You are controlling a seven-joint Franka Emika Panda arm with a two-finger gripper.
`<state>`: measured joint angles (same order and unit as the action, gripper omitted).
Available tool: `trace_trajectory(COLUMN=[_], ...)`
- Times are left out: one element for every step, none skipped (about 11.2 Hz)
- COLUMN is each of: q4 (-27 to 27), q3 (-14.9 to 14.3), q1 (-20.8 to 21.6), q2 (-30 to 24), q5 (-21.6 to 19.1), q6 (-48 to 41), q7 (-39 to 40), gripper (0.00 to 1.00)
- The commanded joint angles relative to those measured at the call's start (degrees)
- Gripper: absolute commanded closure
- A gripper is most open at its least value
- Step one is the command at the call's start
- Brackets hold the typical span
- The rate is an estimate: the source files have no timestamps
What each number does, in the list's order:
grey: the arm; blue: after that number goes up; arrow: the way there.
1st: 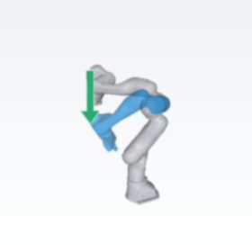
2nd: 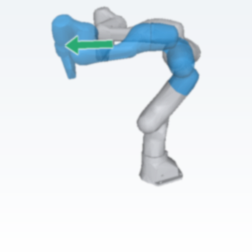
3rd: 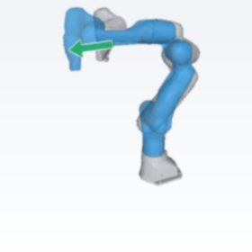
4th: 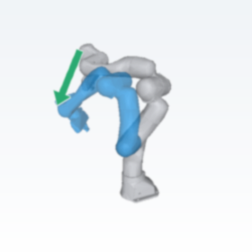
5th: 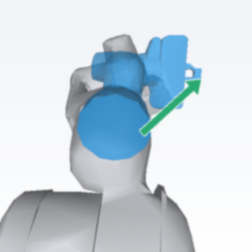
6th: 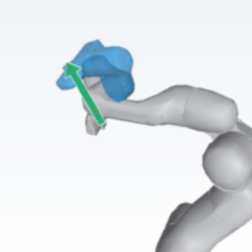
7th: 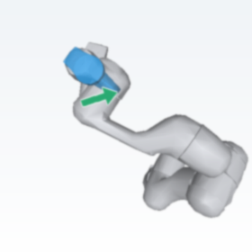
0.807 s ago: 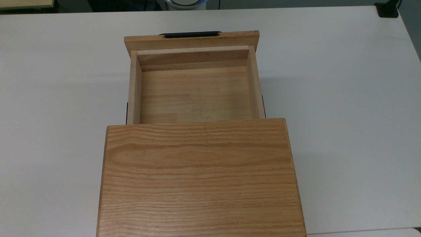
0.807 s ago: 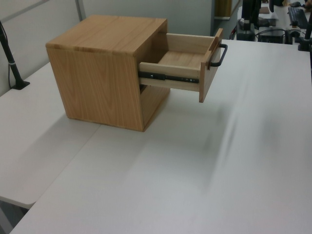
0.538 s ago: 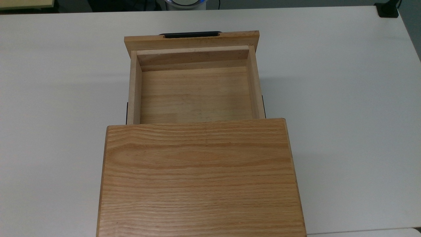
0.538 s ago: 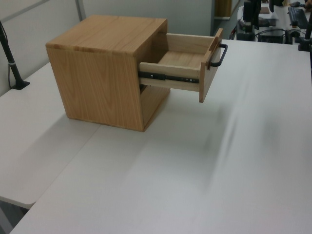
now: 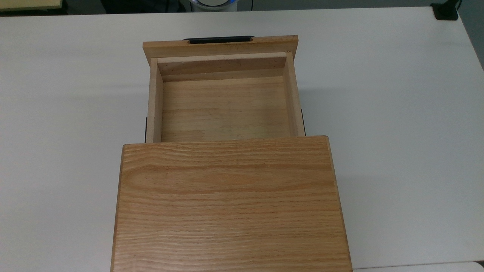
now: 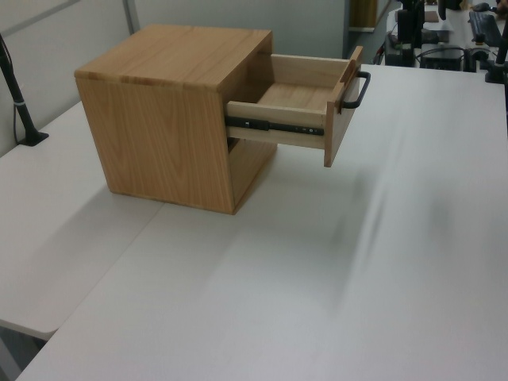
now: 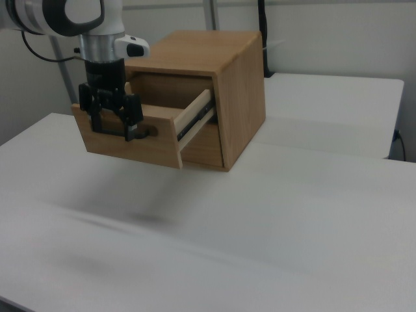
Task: Close the drawer by sliding it
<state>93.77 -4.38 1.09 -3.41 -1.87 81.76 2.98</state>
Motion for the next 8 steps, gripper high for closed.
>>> trace_trajectory(q4=[-1.1, -1.1, -1.1, -1.1, -1.1, -1.0, -0.9, -0.9], q3=[-0.1, -0.1, -0.1, 0.0, -0.1, -0.1, 0.0, 0.0], q1=[0.7, 0.7, 0.7, 0.7, 0.7, 0.8, 0.8, 0.8], q2=[0.1, 0.2, 0.3, 0.3, 0.4, 0.4, 0.5, 1.3], q5=[1.3, 1.3, 1.3, 1.3, 1.2, 1.2, 1.0, 1.0], q6=[-2.4, -2.3, -2.3, -2.1, -2.1, -2.2, -2.1, -2.0], q7=[1.2, 1.2, 1.2, 1.6, 3.2, 5.4, 7.8, 9.8], gripper=[0.00, 0.00, 0.00, 0.10, 0.34, 0.63, 0.85, 0.93])
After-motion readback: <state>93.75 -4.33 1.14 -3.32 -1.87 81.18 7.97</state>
